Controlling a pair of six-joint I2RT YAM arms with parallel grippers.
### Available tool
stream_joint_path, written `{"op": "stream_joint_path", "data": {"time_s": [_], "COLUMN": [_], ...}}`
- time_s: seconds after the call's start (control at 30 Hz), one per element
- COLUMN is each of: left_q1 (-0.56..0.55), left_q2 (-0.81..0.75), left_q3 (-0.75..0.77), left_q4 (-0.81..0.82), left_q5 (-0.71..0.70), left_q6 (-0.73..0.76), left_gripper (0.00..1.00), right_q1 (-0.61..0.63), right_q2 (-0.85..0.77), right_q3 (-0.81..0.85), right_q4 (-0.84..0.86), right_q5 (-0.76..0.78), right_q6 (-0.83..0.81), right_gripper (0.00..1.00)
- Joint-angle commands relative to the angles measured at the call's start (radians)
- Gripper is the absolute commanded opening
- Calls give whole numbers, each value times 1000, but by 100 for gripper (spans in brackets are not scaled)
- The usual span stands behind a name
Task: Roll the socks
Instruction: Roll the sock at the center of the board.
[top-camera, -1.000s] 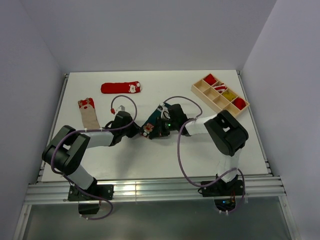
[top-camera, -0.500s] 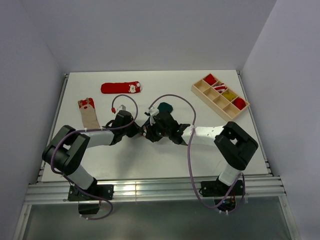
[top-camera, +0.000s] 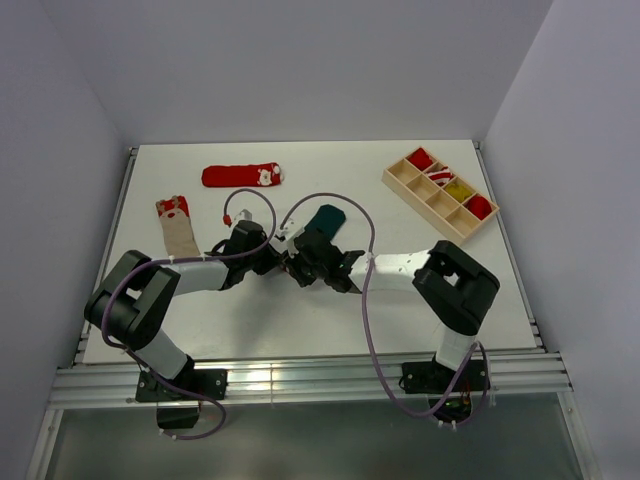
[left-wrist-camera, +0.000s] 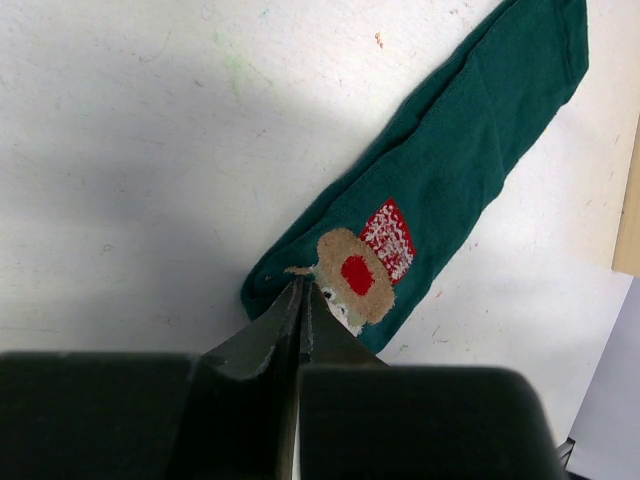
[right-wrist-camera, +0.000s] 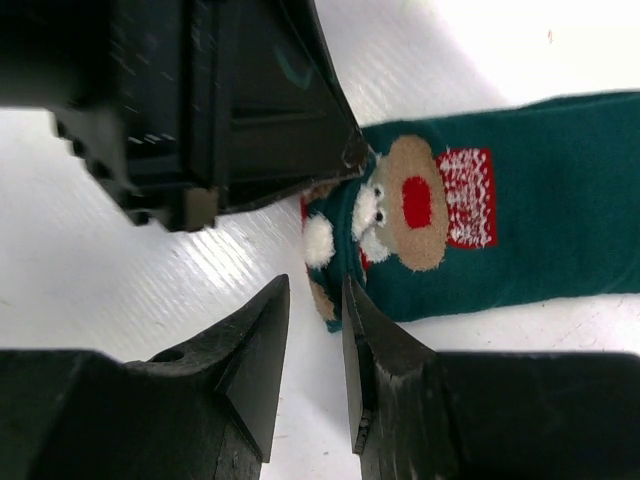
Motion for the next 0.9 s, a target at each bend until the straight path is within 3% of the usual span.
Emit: {"op": "stream_joint_path", "data": {"time_s": [0.0,0.87], "left_q1": [-6,-11], "left_q2": [39,42], "left_q3": [-1,5], "left_q4": [-112,-118], "left_q5": [-29,-24], "left_q6": [45,46], "left_gripper": [6,6], "right_q1": [7,17], "right_q2": [24,-29], "right_q3": [43,42], "right_q4": [-26,-65], "right_q5": [33,15], "right_q6": [-21,18], "right_gripper": [35,35]}}
